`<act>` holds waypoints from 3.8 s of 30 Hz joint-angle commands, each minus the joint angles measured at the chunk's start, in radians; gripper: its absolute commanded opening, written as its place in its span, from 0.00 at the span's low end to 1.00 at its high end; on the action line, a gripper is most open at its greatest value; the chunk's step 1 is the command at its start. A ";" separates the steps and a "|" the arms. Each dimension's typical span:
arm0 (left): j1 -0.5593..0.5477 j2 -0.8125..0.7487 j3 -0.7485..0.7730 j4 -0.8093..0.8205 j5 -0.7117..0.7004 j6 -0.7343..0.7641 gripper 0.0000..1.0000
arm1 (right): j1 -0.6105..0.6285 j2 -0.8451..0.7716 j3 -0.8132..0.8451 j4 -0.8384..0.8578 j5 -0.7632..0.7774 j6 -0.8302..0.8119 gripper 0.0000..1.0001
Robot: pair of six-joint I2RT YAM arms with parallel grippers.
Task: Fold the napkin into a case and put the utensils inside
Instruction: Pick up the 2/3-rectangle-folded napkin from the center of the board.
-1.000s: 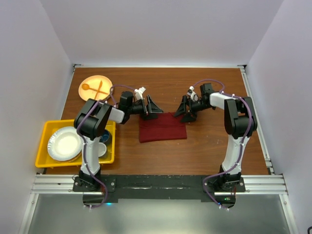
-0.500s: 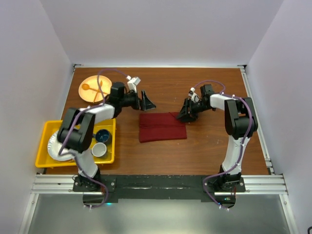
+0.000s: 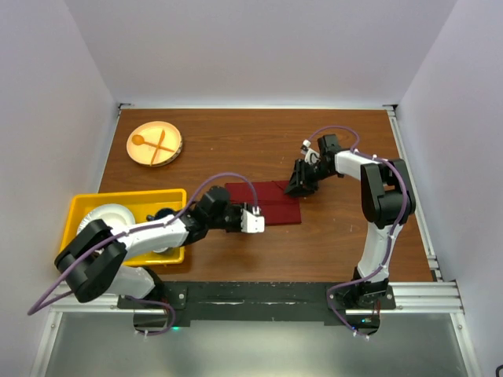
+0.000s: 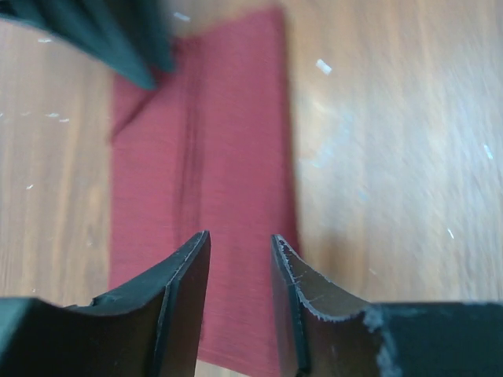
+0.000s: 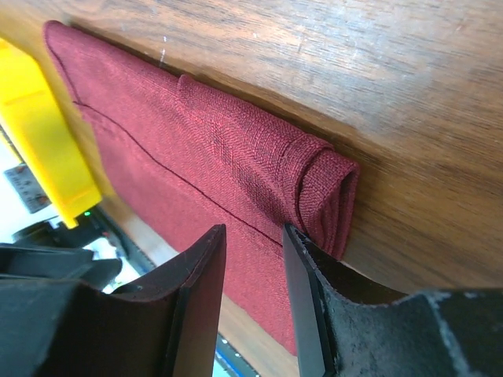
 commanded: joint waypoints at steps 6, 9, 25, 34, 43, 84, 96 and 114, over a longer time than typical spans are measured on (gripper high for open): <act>-0.120 0.087 -0.029 0.059 -0.108 0.187 0.41 | 0.032 0.054 -0.011 -0.034 0.271 -0.108 0.41; -0.121 0.140 -0.012 0.072 -0.134 0.188 0.40 | 0.035 0.059 -0.002 -0.040 0.272 -0.117 0.41; -0.132 0.233 0.046 -0.059 -0.131 0.294 0.00 | 0.041 0.073 0.024 -0.095 0.266 -0.188 0.38; -0.112 0.185 0.130 -0.150 -0.029 0.159 0.00 | 0.049 0.047 0.001 -0.106 0.288 -0.260 0.38; -0.017 0.222 0.251 -0.228 0.043 0.081 0.00 | 0.049 0.058 0.018 -0.120 0.291 -0.291 0.38; -0.091 0.314 0.219 -0.312 -0.098 0.190 0.39 | 0.051 0.091 0.055 -0.135 0.288 -0.298 0.37; -0.037 0.386 0.348 -0.483 0.040 0.199 0.00 | 0.051 0.087 0.054 -0.135 0.285 -0.308 0.37; 0.185 0.518 0.698 -0.747 0.418 0.116 0.00 | 0.052 0.068 0.044 -0.137 0.251 -0.354 0.38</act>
